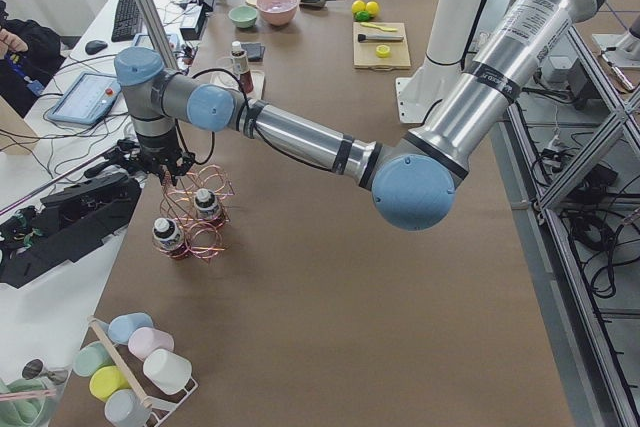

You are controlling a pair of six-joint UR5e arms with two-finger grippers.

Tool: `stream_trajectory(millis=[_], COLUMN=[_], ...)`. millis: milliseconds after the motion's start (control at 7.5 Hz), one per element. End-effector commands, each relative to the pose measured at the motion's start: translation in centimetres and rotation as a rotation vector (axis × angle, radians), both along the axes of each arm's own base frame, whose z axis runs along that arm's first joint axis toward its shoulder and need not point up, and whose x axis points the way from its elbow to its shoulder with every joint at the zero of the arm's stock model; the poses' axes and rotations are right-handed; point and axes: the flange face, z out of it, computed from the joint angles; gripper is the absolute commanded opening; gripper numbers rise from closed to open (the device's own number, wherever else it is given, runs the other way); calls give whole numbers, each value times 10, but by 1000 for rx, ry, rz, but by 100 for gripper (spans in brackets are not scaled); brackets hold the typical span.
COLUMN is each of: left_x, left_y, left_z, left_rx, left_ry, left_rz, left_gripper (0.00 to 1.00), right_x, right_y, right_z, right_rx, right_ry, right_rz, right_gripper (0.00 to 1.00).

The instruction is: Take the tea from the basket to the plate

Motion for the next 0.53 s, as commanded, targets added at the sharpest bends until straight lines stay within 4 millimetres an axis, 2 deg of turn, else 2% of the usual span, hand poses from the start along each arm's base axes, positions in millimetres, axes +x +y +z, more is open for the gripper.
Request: stream_trajectory(millis=[0,400], left_x=[-1,-6], left_y=[2,4], left_z=[1,4], left_rx=[-33,-77], left_ry=[15,29], left_rz=[-35,-87], left_gripper=[98,98], right_x=[-9,-6], right_y=[-31,-42], right_z=[-17,-24], right_rx=[-58,-5], right_ry=[132,161], right_rz=[207,312], right_gripper=[100,100])
